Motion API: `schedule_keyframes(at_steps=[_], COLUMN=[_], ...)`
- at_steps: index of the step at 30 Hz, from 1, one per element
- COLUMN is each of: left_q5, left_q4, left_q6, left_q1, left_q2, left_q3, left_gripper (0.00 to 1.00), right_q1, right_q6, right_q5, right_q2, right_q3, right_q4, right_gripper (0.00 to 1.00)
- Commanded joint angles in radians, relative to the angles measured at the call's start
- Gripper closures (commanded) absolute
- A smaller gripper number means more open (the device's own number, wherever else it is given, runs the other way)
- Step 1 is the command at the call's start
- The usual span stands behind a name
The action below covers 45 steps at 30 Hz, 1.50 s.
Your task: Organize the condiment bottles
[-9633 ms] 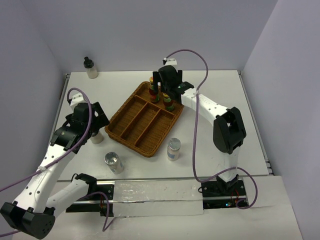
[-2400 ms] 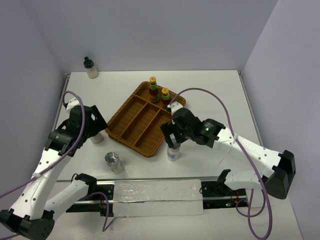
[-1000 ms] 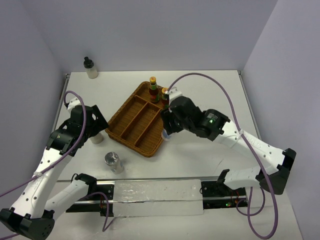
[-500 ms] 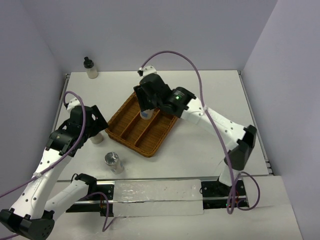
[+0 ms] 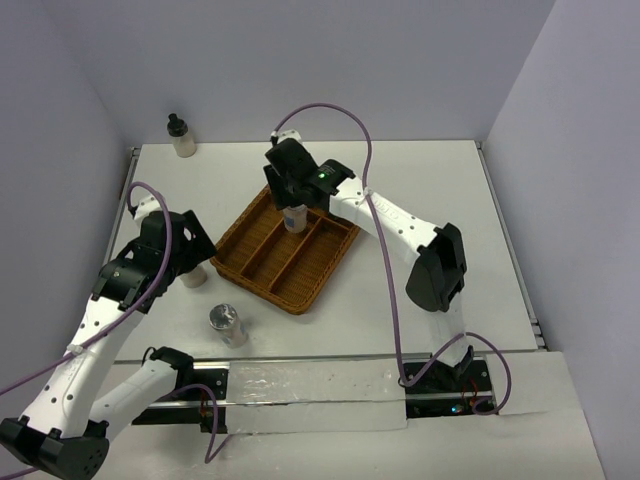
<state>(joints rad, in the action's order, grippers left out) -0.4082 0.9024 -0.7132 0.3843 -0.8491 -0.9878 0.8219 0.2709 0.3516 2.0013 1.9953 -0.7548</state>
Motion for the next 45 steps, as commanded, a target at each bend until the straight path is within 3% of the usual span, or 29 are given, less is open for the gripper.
schedule_keyframes(at_steps=[1, 15, 20, 22, 25, 28, 38, 45], left_q5=[-0.007, 0.002, 0.067, 0.080, 0.045, 0.041, 0.068, 0.043], left_q4=[-0.010, -0.001, 0.032, 0.081, 0.175, 0.229, 0.360, 0.423], left_q6=[0.006, -0.003, 0.035, 0.055, 0.053, 0.038, -0.108, -0.327], left_q1=[0.001, 0.001, 0.002, 0.010, 0.035, 0.071, 0.239, 0.432], left_q2=[-0.007, -0.008, -0.028, -0.057, -0.091, -0.084, -0.042, -0.085], left_q3=[-0.022, -0.036, -0.095, -0.139, -0.205, -0.241, -0.198, -0.160], left_gripper=[0.00, 0.01, 0.00, 0.01, 0.01, 0.00, 0.01, 0.02], right_q1=[-0.012, -0.055, -0.056, -0.058, -0.056, -0.055, -0.041, -0.029], right_q6=[-0.001, -0.001, -0.001, -0.001, -0.001, -0.001, -0.001, -0.001], right_q5=[0.008, -0.021, -0.032, -0.034, -0.034, -0.032, -0.020, -0.006], right_q2=[0.017, 0.098, 0.113, 0.112, 0.108, 0.084, -0.068, -0.183], right_q3=[0.026, -0.038, -0.040, -0.036, -0.019, -0.005, 0.042, 0.042], right_q4=[0.071, 0.143, 0.141, 0.135, 0.126, 0.108, 0.086, 0.097], right_gripper=[0.91, 0.90, 0.66, 0.38, 0.15, 0.05, 0.00, 0.00])
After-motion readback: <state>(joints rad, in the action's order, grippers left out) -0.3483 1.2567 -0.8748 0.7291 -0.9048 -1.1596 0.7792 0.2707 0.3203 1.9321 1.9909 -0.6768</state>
